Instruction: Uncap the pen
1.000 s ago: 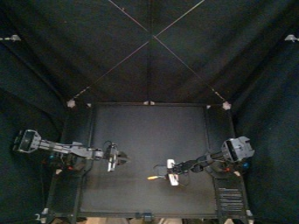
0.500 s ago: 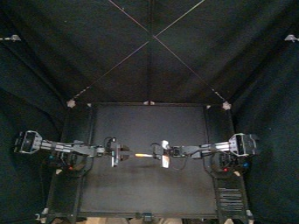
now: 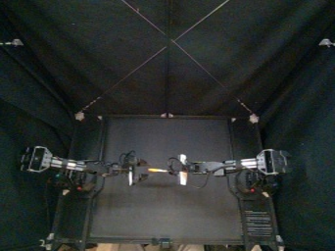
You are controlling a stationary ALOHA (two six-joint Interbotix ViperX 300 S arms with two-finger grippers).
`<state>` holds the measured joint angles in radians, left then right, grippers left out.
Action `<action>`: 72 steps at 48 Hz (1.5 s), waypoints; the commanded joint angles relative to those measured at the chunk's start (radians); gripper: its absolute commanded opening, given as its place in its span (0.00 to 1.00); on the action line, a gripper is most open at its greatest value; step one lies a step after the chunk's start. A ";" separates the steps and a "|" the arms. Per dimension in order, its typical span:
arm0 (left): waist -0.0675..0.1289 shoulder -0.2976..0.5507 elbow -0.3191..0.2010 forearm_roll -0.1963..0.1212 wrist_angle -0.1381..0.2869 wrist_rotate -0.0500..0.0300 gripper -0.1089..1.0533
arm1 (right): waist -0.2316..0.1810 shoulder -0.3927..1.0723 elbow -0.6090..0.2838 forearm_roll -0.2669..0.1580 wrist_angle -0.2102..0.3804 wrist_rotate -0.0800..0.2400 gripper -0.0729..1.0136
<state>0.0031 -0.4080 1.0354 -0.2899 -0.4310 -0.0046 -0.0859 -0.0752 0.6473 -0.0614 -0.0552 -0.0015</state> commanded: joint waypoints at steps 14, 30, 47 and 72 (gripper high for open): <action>0.003 -0.002 -0.023 -0.084 0.025 0.0031 0.89 | -0.002 -0.066 -0.025 -0.029 -0.077 0.002 0.51; 0.017 -0.002 -0.028 -0.077 0.023 0.0031 0.75 | 0.002 -0.064 -0.020 -0.029 -0.078 0.002 0.51; 0.015 -0.006 -0.020 -0.074 0.023 0.0031 0.46 | 0.003 -0.066 -0.012 -0.032 -0.078 0.003 0.51; 0.015 -0.126 0.071 -0.077 0.025 0.0031 0.42 | -0.003 -0.094 0.038 -0.026 -0.077 0.009 0.51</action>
<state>0.0153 -0.5031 1.1075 -0.3666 -0.4019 -0.0031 -0.0844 -0.1212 0.6888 -0.0905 -0.1273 0.0031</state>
